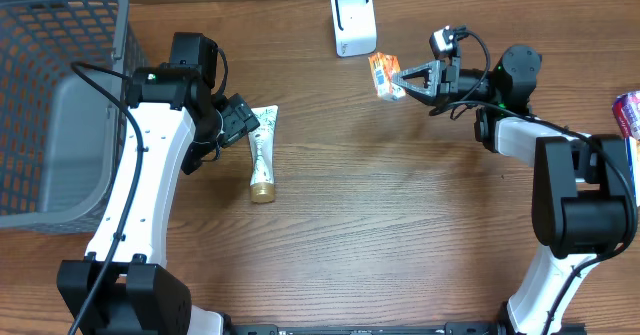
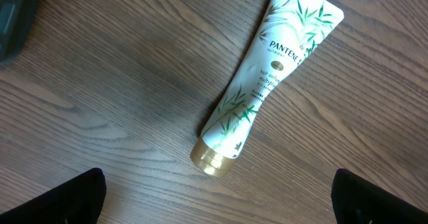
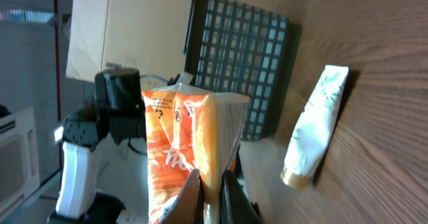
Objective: Scan the item barcode
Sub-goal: 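Hold the orange pack in front of the scanner with the right gripper, then carry the orange pack right and drop it off the table's right side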
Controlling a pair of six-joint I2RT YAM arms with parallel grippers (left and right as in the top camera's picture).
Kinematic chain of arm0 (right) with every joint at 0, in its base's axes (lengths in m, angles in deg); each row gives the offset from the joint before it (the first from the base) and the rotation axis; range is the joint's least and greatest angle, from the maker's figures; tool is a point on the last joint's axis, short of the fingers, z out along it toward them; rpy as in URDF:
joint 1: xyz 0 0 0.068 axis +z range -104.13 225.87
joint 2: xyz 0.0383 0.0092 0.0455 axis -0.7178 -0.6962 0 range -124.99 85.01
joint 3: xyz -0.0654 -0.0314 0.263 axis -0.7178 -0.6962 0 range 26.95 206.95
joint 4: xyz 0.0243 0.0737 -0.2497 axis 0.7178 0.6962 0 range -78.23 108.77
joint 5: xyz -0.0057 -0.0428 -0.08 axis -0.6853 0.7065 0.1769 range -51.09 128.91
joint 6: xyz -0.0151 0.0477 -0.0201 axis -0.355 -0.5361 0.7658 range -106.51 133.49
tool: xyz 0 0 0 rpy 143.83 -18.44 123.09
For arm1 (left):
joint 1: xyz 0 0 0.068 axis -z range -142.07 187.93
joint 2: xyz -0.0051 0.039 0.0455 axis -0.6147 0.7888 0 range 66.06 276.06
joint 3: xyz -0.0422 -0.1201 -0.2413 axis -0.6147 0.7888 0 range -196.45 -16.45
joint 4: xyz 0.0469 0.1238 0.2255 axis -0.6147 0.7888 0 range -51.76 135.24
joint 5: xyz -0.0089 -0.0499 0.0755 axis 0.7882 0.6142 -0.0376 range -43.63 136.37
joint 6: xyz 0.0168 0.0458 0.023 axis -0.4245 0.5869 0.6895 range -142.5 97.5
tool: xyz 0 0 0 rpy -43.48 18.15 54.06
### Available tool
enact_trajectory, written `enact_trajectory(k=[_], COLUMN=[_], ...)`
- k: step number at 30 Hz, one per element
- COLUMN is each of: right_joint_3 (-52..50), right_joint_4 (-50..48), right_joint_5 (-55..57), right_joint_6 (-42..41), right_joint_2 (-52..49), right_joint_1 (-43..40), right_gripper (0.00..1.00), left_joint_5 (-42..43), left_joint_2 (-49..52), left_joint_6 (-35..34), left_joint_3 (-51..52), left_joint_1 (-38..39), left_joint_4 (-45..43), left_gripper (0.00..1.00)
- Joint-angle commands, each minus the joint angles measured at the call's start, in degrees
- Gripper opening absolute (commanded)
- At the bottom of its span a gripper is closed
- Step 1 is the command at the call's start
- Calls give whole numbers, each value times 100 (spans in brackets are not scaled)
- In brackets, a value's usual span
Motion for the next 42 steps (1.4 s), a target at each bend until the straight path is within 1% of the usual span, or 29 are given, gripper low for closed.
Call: enact_trajectory(k=[1,4,7,9,11,13,14,15,18,20,21,22,23,29,33,35,37,42], right_joint_3=[289,570,951,1276,1674,2199,2658,2983,3869,4328,4498,4760,4800,4806,4806,4806,4806,4804], right_joint_4=[118,765,1735,2608,3703,5071,6109,6736,8124,8596,8714,8808,8767,8199,7501,7114,6732,6109], right_joint_5=[601,951,1384,1740,2236,2927,3571,4050,5665,6640,7012,7722,8011,10006,10933,11263,11302,11005], right_joint_6=[24,476,1167,1744,2389,3169,3748,4129,5042,5556,5810,6378,6594,8303,9853,10428,11101,11757], right_joint_2=[26,26,26,26,26,26,26,26,24,24,24,24,24,-149,-448,-597,-817,-1300], right_joint_1=[98,125,122,105,76,72,74,98,219,345,415,605,693,1436,1987,2192,2400,2529], right_gripper=[4,4,4,4,4,4,4,4,4,4,4,4,4,4,4,4,4,4], left_joint_5=[-74,-74,-74,-76,-74,-74,-76,-74,-74,-74,-74,-74,-74,-76,-74,-74,-74,-74], left_joint_2=[42,42,42,42,42,42,42,42,42,42,42,42,42,42,42,42,42,42], left_joint_6=[-39,-39,-37,-37,-37,-39,-39,-39,-39,-37,-39,-39,-39,-39,-37,-39,-37,-37], left_joint_3=[63,63,63,63,63,63,63,63,63,63,63,63,63,63,63,63,63,63], left_joint_1=[-48,-48,-48,-48,-48,-48,-48,-48,-48,-48,-48,-48,-48,-48,-48,-48,-48,-48], left_joint_4=[-7,-7,-7,-7,-7,-7,-7,-7,-7,-7,-7,-7,-7,-7,-7,-7,-7,-7], left_gripper=[100,100,100,100,100,100,100,100,100,100,100,100,100,100,100,100,100,100])
